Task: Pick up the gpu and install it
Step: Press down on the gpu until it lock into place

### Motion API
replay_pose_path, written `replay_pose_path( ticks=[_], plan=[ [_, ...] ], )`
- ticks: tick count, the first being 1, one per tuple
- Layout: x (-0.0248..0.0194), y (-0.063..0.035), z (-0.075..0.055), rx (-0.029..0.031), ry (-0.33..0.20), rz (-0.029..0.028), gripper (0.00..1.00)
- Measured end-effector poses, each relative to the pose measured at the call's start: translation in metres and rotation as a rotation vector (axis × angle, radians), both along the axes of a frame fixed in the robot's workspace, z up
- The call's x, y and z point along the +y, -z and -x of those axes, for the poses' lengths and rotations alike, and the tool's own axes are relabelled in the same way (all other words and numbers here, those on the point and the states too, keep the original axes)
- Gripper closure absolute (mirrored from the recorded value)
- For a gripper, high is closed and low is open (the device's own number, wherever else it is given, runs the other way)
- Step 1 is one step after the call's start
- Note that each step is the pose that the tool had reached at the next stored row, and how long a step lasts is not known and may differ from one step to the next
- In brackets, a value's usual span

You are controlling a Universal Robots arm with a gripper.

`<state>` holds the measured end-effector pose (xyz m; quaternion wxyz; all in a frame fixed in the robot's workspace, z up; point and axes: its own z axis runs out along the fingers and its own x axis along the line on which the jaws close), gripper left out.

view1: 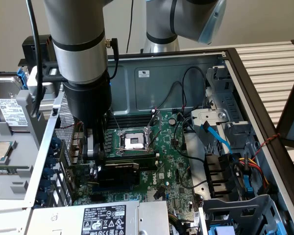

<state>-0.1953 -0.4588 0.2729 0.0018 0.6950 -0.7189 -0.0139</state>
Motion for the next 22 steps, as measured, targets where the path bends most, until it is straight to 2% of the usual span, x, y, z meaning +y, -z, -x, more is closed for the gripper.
replay_pose_path(
  ticks=[10, 22],
  plan=[
    [0.0009, 0.0017, 0.0003, -0.0026, 0.000, 0.0091, 0.89],
    [0.0010, 0.0018, 0.0003, -0.0045, 0.000, 0.0088, 0.89]
  ],
)
